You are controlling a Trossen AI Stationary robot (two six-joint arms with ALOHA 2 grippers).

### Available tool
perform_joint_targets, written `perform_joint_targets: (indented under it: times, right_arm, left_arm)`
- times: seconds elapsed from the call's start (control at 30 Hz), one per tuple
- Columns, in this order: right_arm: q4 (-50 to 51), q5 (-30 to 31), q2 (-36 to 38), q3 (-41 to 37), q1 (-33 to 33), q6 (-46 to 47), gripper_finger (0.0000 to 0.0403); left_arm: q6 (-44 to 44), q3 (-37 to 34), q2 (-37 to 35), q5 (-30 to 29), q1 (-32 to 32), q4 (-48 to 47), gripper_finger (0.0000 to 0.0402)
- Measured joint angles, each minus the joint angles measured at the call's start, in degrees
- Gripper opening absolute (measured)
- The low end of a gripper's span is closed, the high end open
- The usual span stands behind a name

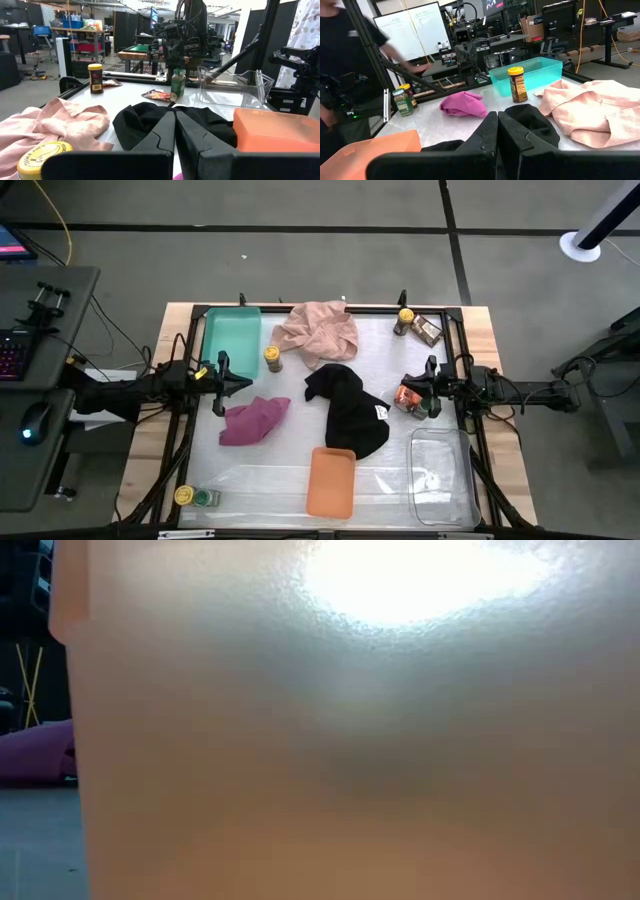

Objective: Sort spices by type

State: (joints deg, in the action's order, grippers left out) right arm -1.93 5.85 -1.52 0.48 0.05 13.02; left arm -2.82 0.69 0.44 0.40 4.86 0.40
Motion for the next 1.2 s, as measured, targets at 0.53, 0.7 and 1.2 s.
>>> perform_joint_targets:
  times: [0.53, 0.7, 1.2]
  right_arm:
    - [0.0, 0.0, 0.0, 0.0, 0.0, 0.0, 0.0001]
    - [0.0, 0.0, 0.0, 0.0, 0.0, 0.0, 0.0001]
    - [0.0, 0.0, 0.0, 0.0, 0.0, 0.0, 0.0001]
  left_arm:
    - [0.0, 0.0, 0.0, 0.0, 0.0, 0.0, 0.0000]
    - [0.0, 0.0, 0.0, 0.0, 0.0, 0.0, 0.0000]
    - [-21.5, 0.0, 0.5, -0.4, 0.0, 17.2, 0.0000]
